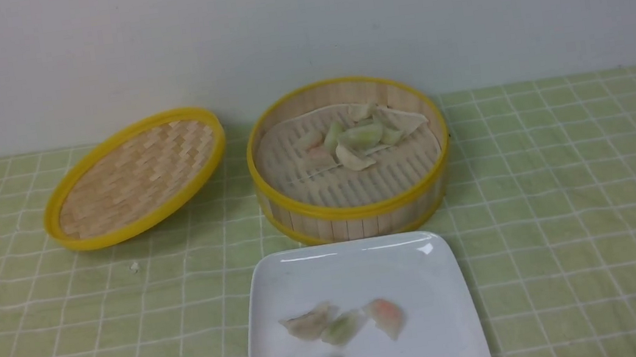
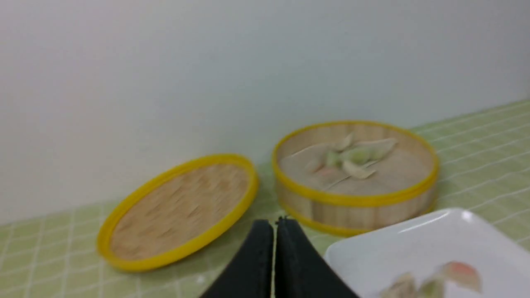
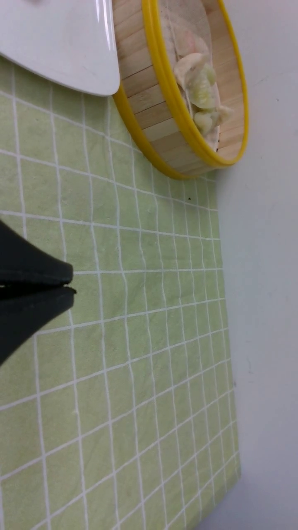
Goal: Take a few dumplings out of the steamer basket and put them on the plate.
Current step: Use the left arm to put the dumpling into the plate
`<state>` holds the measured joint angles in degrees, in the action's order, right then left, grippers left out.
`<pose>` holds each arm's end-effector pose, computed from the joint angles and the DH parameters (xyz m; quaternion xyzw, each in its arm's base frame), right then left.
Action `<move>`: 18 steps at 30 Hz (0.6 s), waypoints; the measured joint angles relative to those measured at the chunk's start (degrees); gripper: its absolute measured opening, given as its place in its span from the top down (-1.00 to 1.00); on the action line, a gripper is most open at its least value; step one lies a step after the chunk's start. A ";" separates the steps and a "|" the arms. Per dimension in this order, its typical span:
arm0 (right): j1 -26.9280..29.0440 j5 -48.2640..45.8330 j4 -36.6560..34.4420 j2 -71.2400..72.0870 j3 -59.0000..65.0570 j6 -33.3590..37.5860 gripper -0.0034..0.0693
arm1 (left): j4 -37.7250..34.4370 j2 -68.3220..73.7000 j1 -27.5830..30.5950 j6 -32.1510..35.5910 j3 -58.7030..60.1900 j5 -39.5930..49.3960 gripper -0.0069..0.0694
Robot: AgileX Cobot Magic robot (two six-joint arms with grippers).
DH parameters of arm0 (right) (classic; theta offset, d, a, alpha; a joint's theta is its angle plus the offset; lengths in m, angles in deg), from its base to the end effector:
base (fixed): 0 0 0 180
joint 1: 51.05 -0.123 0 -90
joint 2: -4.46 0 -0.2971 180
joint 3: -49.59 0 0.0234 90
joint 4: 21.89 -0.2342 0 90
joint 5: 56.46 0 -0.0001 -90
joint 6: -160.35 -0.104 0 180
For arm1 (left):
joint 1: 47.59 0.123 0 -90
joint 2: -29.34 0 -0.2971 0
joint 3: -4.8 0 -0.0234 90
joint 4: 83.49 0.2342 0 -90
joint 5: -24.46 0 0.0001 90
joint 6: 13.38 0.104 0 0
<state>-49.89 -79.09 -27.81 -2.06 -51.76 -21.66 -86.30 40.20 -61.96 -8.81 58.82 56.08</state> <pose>0.0353 0.0034 0.1681 0.0491 0.8059 0.0485 0.5881 0.0125 -0.0060 0.2878 0.1158 0.7368 -0.0803 0.6612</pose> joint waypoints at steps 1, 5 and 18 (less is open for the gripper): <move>0.00 0.00 0.00 0.00 0.00 0.00 0.94 | 0.20 -0.46 1.65 -0.08 0.00 1.42 0.83; 0.00 0.00 0.00 0.00 0.00 0.00 0.94 | 1.08 -1.09 5.73 -0.33 0.00 5.68 0.83; 0.00 0.00 0.00 0.00 0.00 0.00 0.94 | 1.29 -1.57 12.46 -0.34 18.12 -9.69 0.83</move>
<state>-49.89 -79.09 -27.81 -2.06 -51.76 -21.66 -85.01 38.63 -49.50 -9.15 76.95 46.39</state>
